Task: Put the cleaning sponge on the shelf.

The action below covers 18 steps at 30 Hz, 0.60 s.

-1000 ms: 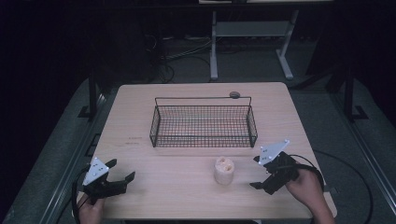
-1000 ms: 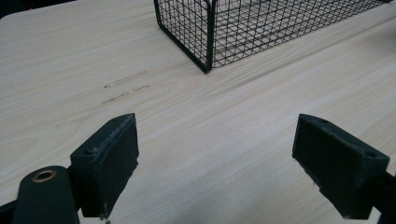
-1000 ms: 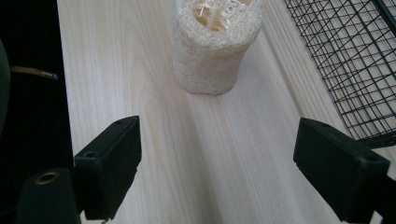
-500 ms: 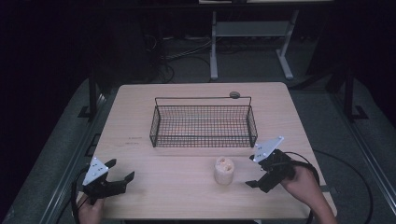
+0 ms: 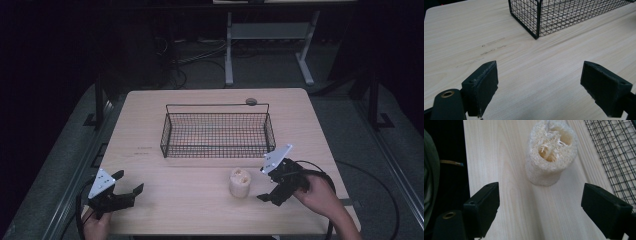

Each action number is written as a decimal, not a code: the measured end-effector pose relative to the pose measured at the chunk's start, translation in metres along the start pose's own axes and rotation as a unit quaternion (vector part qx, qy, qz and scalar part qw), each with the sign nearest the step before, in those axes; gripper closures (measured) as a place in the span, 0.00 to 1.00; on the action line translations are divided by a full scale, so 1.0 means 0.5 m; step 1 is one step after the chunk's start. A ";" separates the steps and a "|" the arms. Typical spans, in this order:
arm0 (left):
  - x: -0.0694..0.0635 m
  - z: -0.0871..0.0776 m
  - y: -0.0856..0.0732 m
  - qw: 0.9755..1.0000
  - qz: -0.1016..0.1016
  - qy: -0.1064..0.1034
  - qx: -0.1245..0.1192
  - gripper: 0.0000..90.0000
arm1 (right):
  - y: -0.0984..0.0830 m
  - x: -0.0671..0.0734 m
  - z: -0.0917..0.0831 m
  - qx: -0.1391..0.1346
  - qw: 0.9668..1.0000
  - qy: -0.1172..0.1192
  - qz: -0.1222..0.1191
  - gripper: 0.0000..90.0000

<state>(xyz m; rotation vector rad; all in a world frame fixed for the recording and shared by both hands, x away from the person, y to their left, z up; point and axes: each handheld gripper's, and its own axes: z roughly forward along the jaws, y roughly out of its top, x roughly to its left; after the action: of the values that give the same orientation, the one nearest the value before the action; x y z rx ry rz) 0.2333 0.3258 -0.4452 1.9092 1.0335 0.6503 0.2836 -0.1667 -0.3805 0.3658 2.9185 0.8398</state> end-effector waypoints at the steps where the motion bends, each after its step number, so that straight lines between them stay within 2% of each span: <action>1: 0.000 0.000 0.000 1.000 0.000 0.000 0.000 0.15 | 0.003 0.000 0.001 0.001 1.000 0.002 -0.002 0.16; 12: 0.002 -0.001 -0.001 1.000 -0.002 0.001 -0.002 0.15 | 0.035 -0.014 0.021 0.011 1.000 0.019 -0.011 0.16; 18: 0.002 -0.001 -0.001 1.000 -0.002 0.001 -0.001 0.15 | 0.048 -0.022 0.033 0.018 1.000 0.022 -0.002 0.16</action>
<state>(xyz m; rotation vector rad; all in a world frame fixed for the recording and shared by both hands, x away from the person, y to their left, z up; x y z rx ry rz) 0.2332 0.3269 -0.4453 1.9044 1.0370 0.6516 0.3016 -0.1415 -0.3814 0.3476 2.9771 0.8062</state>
